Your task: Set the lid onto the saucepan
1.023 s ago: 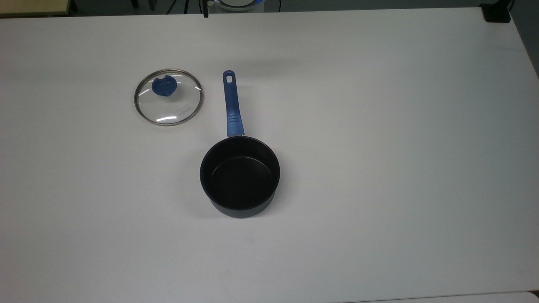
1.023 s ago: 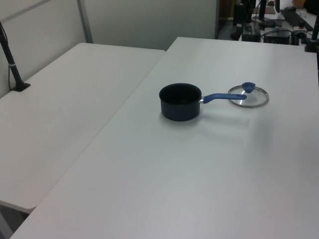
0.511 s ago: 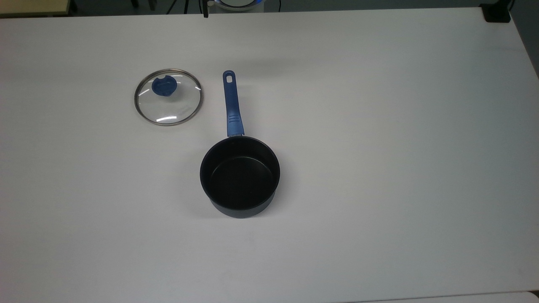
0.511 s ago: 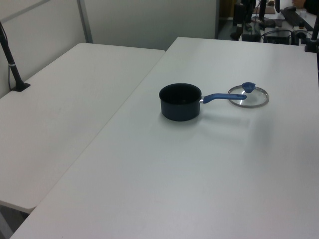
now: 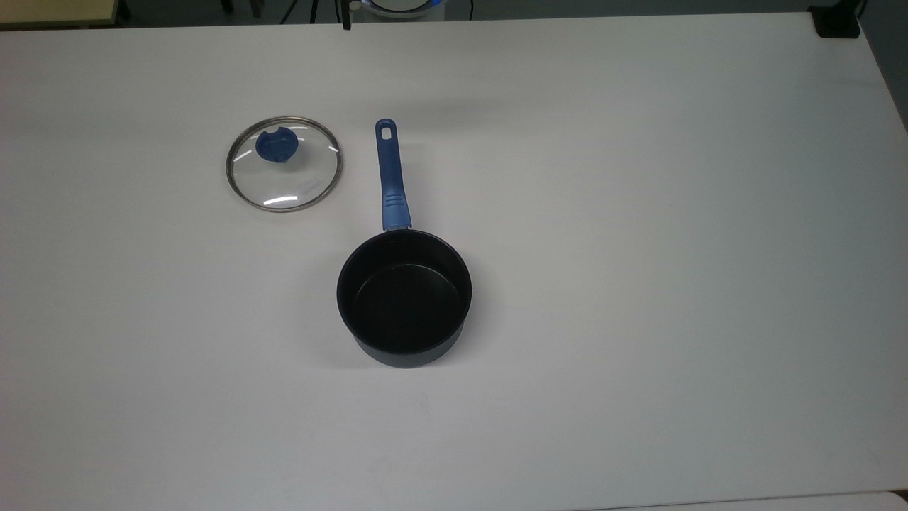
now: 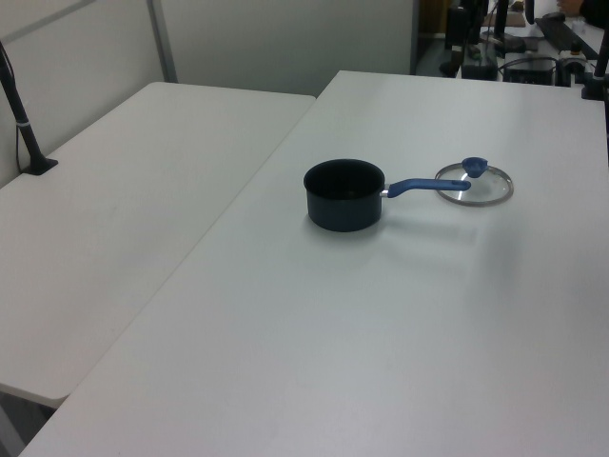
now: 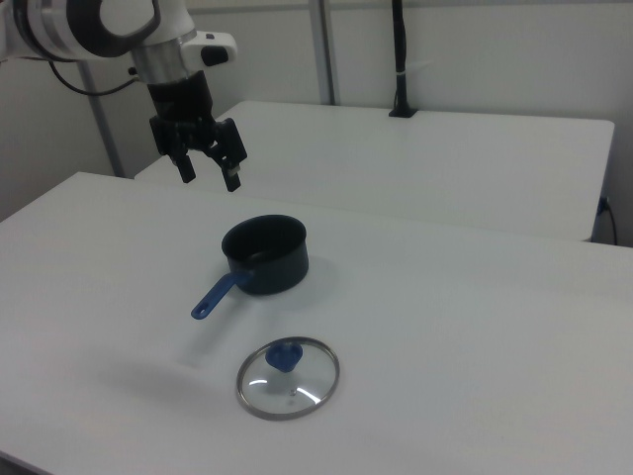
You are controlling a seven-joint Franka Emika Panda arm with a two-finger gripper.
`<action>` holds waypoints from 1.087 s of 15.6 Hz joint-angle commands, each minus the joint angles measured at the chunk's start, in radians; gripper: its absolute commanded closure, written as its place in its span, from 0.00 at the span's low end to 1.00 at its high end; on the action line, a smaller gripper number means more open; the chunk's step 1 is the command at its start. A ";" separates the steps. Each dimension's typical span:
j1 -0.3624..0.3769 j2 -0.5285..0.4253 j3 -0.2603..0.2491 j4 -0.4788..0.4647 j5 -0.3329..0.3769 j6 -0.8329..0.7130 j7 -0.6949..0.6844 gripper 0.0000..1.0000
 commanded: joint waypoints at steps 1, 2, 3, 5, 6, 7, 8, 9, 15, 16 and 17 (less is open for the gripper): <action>0.007 -0.008 -0.012 -0.001 0.013 0.012 -0.010 0.00; 0.006 -0.008 -0.012 -0.001 0.013 0.012 -0.010 0.00; 0.004 -0.008 -0.012 -0.001 0.015 0.012 -0.013 0.00; 0.000 -0.008 -0.012 -0.001 0.015 0.011 -0.020 0.00; 0.000 -0.010 -0.015 -0.001 0.015 0.011 -0.022 0.00; -0.002 -0.010 -0.015 -0.001 0.015 0.006 -0.023 0.00; -0.002 -0.011 -0.015 -0.003 0.015 0.002 -0.042 0.00; -0.006 -0.014 -0.015 -0.004 0.015 0.000 -0.089 0.00; -0.046 -0.051 -0.101 -0.107 -0.043 -0.046 -0.707 0.00; -0.058 -0.065 -0.113 -0.132 -0.060 -0.046 -0.746 0.00; -0.068 -0.074 -0.121 -0.155 -0.063 -0.044 -0.757 0.00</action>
